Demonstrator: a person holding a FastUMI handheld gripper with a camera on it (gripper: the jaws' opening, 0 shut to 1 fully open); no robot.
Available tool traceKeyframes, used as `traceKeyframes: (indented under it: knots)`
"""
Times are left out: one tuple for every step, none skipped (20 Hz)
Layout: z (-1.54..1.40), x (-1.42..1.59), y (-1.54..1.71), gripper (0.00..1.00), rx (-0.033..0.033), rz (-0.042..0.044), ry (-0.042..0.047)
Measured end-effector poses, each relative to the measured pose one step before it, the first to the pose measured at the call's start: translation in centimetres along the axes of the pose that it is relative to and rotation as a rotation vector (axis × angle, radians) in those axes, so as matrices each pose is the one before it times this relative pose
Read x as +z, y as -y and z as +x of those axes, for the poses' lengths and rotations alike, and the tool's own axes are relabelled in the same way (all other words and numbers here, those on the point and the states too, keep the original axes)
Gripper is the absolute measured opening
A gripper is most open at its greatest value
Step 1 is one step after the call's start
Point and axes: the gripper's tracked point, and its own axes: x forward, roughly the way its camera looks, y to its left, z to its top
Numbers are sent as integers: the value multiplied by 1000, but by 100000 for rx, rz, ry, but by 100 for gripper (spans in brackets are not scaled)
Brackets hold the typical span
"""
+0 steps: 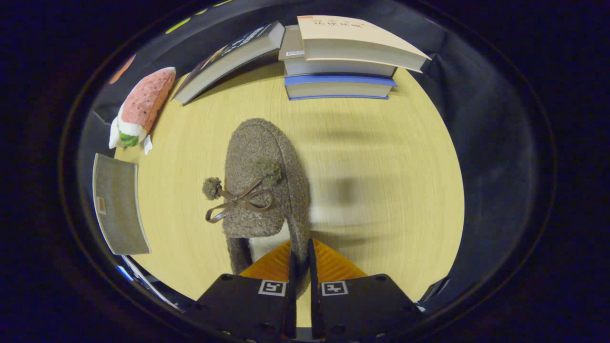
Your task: Open the storage box then place both shoes into the box .Put the left shoe in first, then the right shoe, with the right side of both shoes facing outward in a uniform manner.
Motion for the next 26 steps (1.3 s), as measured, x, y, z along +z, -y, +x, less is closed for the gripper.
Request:
traceKeyframes:
  knots:
    - [9, -162, -183, 1, 316, -674, 19]
    - [-308, -82, -23, 0, 683, -583, 562]
    - [-465, -137, -572, 1, 2238, 456, 719]
    - [-617, -13, -395, 1, 1836, 721, 1043]
    - [-805, -200, -367, 0, 1661, 634, 520]
    - [-1038, -235, -584, 0, 2133, 1175, 1090]
    - [-979, -189, -502, 0, 1962, 765, 1109]
    - [-1119, -312, -547, 0, 1893, 1049, 1206]
    - [-1314, -310, -525, 0, 1416, 1772, 1151]
    - [-1181, -322, -555, 0, 1065, 1779, 877]
    - [-1013, -255, -633, 0, 979, 1572, 900]
    - [-1103, -238, -853, 0, 1280, 1874, 903]
    - [-1086, -142, -1125, 0, 1671, 1956, 1499]
    - [-991, 21, -1157, 0, 1117, 1791, 2061]
    - [-1090, 9, -1423, 0, 958, 652, 2462]
    - [-753, -63, -1352, 0, 257, 302, 1949]
    - [-654, -49, -1256, 0, 221, -269, 1306]
    - [-692, -143, -1688, 0, 188, 41, 812]
    - [-576, -118, -1681, 0, 527, 143, 110]
    - [-555, -212, -1886, 0, 921, -707, 757]
    - [-387, 78, -1900, 0, 623, -1167, 1589]
    - [-290, -126, -1891, 0, 251, -1208, 1321]
    - [-278, -216, -1794, 0, 341, -644, 895]
    - [-475, -526, -2325, 0, 709, -728, 800]
    - [-83, -387, -2177, 0, 1052, -682, 268]
    - [-40, -367, -1949, 0, 1040, -596, 283]
